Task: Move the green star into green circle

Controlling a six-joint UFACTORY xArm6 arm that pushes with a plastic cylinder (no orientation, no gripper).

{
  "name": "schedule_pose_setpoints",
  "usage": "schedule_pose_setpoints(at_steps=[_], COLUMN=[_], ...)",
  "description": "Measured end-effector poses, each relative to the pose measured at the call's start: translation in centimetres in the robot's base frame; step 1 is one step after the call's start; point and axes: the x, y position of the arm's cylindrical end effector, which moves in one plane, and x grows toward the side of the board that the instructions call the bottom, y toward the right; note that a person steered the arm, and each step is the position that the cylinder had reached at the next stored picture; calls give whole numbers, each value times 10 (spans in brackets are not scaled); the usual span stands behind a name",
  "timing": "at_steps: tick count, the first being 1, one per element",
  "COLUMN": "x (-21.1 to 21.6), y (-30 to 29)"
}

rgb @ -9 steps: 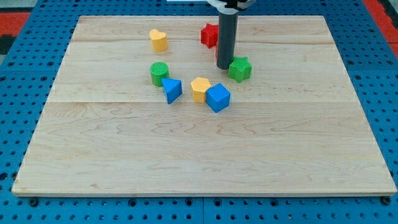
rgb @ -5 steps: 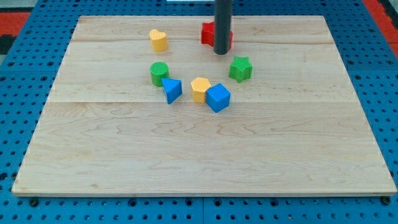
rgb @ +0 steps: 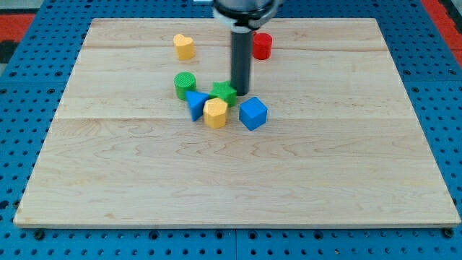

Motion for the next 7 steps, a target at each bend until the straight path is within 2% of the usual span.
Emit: schedule_pose_setpoints(at_steps=[1,2,3,4,6,7], x=[17,58,65,65,45,22], y=[-34,-32,-54,-90,-95,-95])
